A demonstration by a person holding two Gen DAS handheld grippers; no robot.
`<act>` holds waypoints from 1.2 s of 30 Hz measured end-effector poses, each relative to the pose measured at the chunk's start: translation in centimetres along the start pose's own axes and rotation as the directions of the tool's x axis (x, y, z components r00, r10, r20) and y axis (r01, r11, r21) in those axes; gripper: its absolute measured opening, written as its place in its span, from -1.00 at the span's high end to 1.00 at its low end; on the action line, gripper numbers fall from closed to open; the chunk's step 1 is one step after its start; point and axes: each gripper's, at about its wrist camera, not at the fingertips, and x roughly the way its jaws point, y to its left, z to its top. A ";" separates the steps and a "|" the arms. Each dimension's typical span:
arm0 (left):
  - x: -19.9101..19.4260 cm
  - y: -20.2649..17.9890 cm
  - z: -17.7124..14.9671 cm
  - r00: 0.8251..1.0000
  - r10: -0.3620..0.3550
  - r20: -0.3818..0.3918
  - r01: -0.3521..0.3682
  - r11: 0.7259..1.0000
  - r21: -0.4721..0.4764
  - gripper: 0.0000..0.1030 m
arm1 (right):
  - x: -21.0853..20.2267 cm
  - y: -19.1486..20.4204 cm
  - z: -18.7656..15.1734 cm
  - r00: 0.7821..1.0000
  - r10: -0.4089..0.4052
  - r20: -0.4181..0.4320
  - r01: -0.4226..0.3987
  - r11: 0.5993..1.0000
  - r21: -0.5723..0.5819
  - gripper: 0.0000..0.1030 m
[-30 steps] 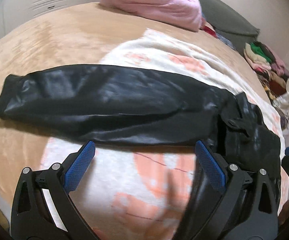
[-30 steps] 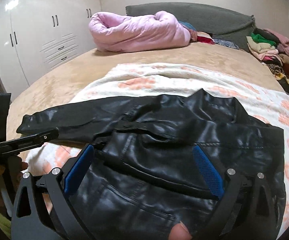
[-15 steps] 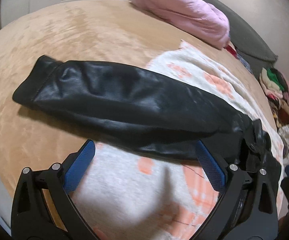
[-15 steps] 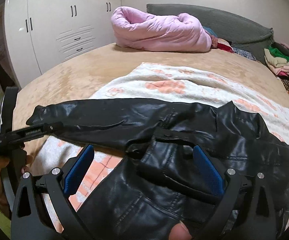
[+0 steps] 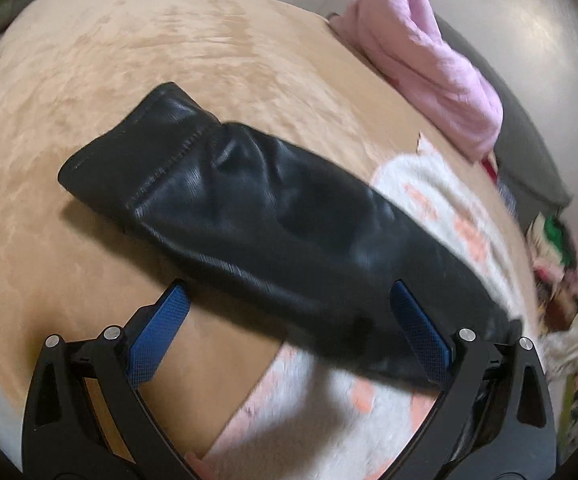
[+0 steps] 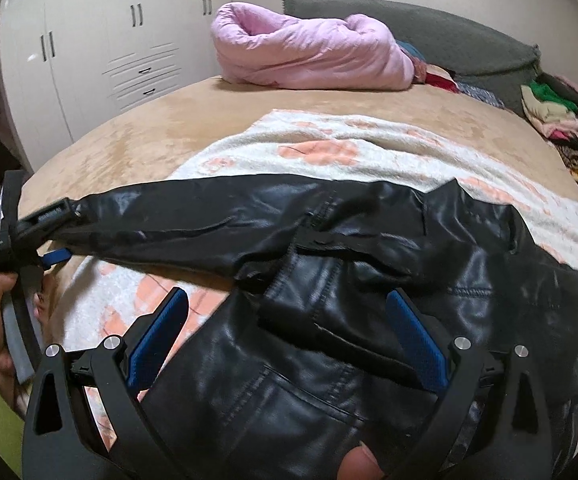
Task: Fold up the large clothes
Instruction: 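Reach the left tool to the other sleeve cuff and grasp it, then lift the sleeve with the left tool and lay it across the jacket body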
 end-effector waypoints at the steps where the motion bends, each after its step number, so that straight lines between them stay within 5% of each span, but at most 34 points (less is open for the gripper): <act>1: 0.1 0.1 0.2 1.000 -0.003 0.005 0.003 1.000 -0.007 -0.75 | -0.1 -0.4 -0.1 1.000 -0.001 0.000 0.001 1.000 0.011 -0.91; 3: 0.3 0.2 0.6 1.000 0.009 0.009 -0.009 1.000 -0.016 -0.37 | -0.1 -1.2 -0.5 1.000 -0.009 -0.004 0.009 0.999 0.031 -0.91; 5: 0.6 0.4 0.9 1.000 0.029 0.012 -0.028 0.999 -0.027 0.28 | -0.3 -1.9 -0.8 1.000 -0.021 -0.005 0.021 0.999 0.039 -0.91; 7: 0.4 0.9 1.0 0.998 0.056 0.028 -0.055 0.997 -0.050 0.60 | -0.6 -2.6 -1.1 1.000 -0.031 -0.002 0.031 0.998 0.048 -0.91; 11: -1.4 0.2 1.2 0.998 -0.003 0.065 0.005 0.999 -0.037 0.91 | -1.5 -4.2 -1.7 0.999 -0.040 0.008 0.039 0.996 0.085 -0.91; 19: -8.6 -6.3 2.4 0.968 -0.159 0.195 0.143 0.985 0.092 1.00 | -4.2 -8.1 -3.1 0.997 -0.072 0.042 0.063 0.982 0.180 -0.91; 26: -13.4 -14.6 0.7 0.928 -0.275 0.251 0.206 0.941 0.270 1.00 | -7.6 -11.8 -4.7 0.991 -0.099 0.086 0.071 0.958 0.278 -0.91; 32: -15.1 -22.4 -3.1 0.897 -0.396 0.199 0.288 0.862 0.417 1.00 | -10.9 -15.1 -6.6 0.980 -0.140 0.140 0.083 0.934 0.348 -0.91; 36: -15.9 -27.9 -7.2 0.877 -0.461 0.135 0.332 0.785 0.523 1.00 | -12.8 -17.8 -8.2 0.972 -0.167 0.165 0.086 0.908 0.411 -0.91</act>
